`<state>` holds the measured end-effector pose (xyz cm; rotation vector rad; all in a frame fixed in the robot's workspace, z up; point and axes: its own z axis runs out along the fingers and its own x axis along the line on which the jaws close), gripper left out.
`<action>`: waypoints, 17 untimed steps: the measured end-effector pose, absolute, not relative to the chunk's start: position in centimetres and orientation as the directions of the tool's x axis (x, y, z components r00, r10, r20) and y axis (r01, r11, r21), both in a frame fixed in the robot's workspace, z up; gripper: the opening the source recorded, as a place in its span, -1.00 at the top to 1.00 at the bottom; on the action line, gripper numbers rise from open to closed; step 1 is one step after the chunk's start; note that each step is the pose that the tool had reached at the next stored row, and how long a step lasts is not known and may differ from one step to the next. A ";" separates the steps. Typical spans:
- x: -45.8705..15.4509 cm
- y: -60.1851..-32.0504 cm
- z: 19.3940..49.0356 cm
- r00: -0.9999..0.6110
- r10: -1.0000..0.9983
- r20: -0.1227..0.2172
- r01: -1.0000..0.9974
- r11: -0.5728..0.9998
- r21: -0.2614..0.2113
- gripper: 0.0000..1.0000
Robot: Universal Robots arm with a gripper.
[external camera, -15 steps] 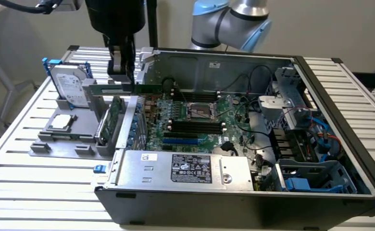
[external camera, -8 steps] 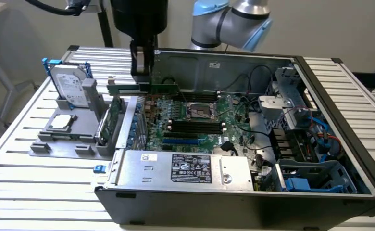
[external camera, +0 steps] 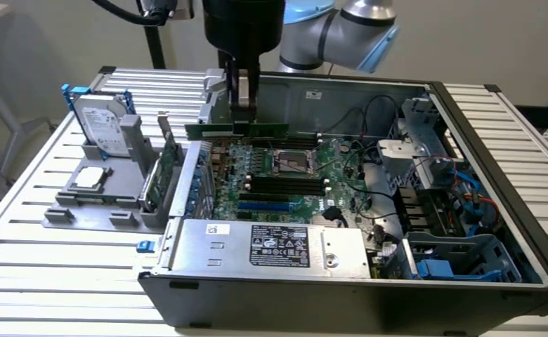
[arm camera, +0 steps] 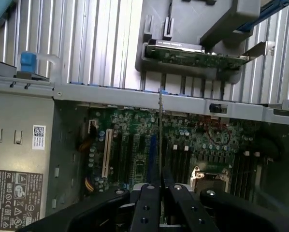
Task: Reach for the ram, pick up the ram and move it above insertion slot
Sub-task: 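Pick up the ram and move it above insertion slot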
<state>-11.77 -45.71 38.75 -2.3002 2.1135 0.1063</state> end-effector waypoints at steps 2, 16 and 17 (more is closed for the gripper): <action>-10.9 -45.7 38.7 0.085 -0.995 -0.061 -0.996 -0.087 0.034 0.74; -5.1 -45.4 38.6 0.091 -0.994 -0.061 -0.995 -0.093 0.035 0.74; -5.0 -45.3 38.6 0.089 -0.994 -0.061 -0.995 -0.091 0.035 0.74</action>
